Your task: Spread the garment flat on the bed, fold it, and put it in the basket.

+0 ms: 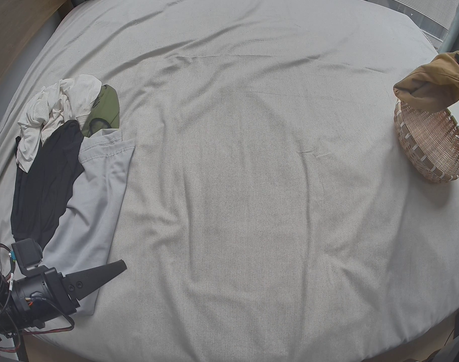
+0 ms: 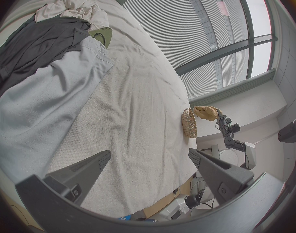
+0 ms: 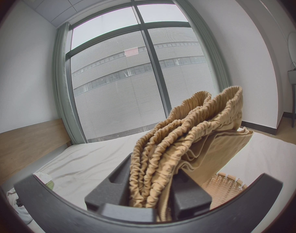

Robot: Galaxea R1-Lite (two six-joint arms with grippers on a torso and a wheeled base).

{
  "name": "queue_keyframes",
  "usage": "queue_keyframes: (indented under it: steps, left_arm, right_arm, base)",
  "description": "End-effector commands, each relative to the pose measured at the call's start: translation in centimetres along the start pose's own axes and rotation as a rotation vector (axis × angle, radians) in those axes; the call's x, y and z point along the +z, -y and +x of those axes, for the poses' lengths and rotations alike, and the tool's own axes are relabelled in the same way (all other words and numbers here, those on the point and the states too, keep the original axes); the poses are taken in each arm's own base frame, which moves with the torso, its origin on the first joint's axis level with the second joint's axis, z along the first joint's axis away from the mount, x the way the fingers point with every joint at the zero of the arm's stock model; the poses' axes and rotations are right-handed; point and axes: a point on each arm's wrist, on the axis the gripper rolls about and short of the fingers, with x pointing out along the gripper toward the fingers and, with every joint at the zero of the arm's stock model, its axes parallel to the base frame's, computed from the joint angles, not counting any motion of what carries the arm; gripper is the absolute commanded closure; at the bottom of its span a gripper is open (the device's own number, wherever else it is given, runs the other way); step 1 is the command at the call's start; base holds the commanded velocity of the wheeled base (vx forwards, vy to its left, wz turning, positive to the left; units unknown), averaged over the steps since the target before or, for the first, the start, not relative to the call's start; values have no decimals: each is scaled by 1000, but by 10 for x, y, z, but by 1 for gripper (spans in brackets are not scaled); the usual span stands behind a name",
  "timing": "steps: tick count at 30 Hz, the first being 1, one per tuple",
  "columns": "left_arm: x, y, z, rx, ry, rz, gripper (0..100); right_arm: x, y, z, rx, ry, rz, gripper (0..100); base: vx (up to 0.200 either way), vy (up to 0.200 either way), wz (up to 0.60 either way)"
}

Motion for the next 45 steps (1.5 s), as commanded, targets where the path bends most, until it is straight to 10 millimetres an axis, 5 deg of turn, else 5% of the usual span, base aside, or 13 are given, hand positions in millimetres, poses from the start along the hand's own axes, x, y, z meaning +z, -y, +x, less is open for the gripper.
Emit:
queue_keyframes:
  steps: [1, 11, 12, 22, 35, 39, 45]
  left_arm:
    - [-2, -2, 0, 6, -6, -4, 0]
    - [-3, -2, -1, 8, -6, -2, 0]
    - [-3, -2, -1, 7, -7, -2, 0]
    - [-3, -2, -3, 1, -2, 0, 0]
    - [-3, 3, -13, -35, 36, 19, 0]
    - [-3, 6, -19, -57, 61, 30, 0]
    - [-11, 9, -43, -125, 126, 65, 0]
  right_arm:
    - [-18, 19, 16, -35, -36, 0, 100]
    - [-42, 51, 12, -84, -121, 3, 100]
    - [-44, 53, 9, -81, -134, 5, 0]
    - [-58, 58, -21, -92, -182, 11, 0]
    - [-6, -29, -82, 111, -249, 5, 0]
    - [-9, -53, -103, 208, -304, 16, 0]
    - [-36, -77, -173, 393, -397, 28, 0]
  base:
    - [0, 0, 0]
    - [0, 0, 0]
    - [0, 0, 0]
    - [0, 0, 0]
    - [0, 0, 0]
    - [0, 0, 0]
    - [0, 0, 0]
